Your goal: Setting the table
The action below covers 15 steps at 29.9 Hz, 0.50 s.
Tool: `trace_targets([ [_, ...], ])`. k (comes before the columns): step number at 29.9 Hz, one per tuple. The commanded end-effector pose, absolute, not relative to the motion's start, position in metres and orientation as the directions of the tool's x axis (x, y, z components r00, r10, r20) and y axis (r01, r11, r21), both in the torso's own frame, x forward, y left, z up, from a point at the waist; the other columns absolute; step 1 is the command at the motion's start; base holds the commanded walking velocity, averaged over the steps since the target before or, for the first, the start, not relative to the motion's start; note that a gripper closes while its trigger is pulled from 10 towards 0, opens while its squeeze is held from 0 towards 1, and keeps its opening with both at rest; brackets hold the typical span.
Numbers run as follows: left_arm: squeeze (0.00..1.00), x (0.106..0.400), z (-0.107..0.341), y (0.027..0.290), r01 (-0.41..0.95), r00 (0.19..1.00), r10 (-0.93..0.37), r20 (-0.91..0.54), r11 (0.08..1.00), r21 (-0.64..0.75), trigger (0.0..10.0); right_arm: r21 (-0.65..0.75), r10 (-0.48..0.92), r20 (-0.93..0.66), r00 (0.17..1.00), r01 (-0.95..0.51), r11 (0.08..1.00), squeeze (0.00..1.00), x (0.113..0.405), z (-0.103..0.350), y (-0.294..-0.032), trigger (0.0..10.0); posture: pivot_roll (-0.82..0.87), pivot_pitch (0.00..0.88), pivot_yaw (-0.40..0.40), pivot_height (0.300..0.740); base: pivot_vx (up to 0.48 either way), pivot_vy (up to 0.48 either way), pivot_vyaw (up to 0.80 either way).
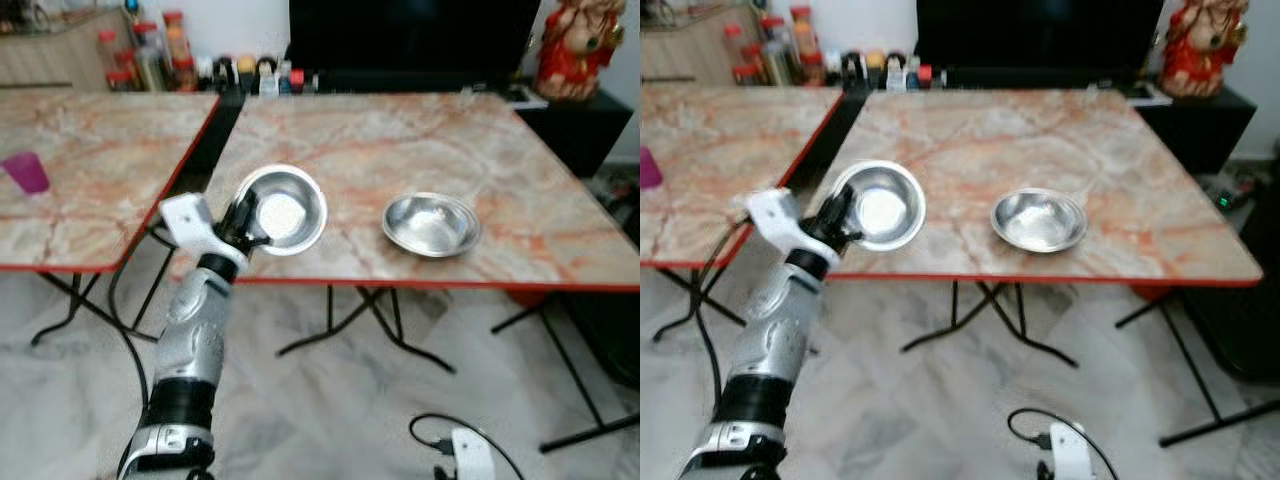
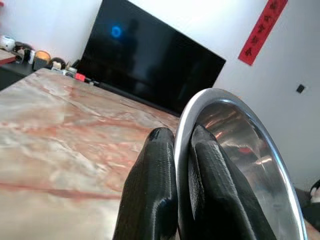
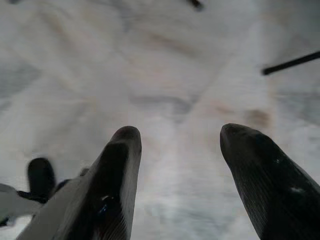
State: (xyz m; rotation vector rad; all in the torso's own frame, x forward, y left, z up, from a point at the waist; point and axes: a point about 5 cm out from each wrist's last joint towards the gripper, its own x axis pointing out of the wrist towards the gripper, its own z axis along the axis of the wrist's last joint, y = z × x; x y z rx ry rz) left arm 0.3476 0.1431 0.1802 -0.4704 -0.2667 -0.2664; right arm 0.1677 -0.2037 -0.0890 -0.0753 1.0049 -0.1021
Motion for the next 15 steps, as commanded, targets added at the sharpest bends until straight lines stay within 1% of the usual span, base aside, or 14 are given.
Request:
trace_targets([
  [1,0.0,0.348,0.181,0.151,0.296,0.934,-0.176,0.311,0.868,-0.399,10.0,-0.092,-0.101,-0.836,0.539,0.045,0.995,0.0,0.171,-0.089,-0.196,10.0,0.02,0.0,-0.011,0.74,0.0,-0.416,0.0],
  [9,0.0,0.346,0.18,0.157,0.272,0.939,-0.15,0.31,0.874,-0.403,10.0,-0.092,-0.11,-0.835,0.539,0.062,0.994,0.0,0.171,-0.089,-0.197,10.0,0.03,0.0,-0.019,0.74,0.0,-0.416,0.0],
  [14,0.0,0.345,0.176,0.161,0.235,0.951,-0.131,0.281,0.896,-0.377,10.0,-0.093,-0.113,-0.837,0.535,0.064,0.994,0.0,0.169,-0.089,-0.198,10.0,0.03,0.0,-0.024,0.74,0.247,-0.36,0.0],
  [15,0.0,0.345,0.175,0.162,0.226,0.953,-0.123,0.278,0.898,-0.378,10.0,-0.093,-0.113,-0.837,0.536,0.065,0.994,0.0,0.169,-0.089,-0.198,10.0,0.03,0.0,-0.024,0.74,0.0,0.0,0.0],
])
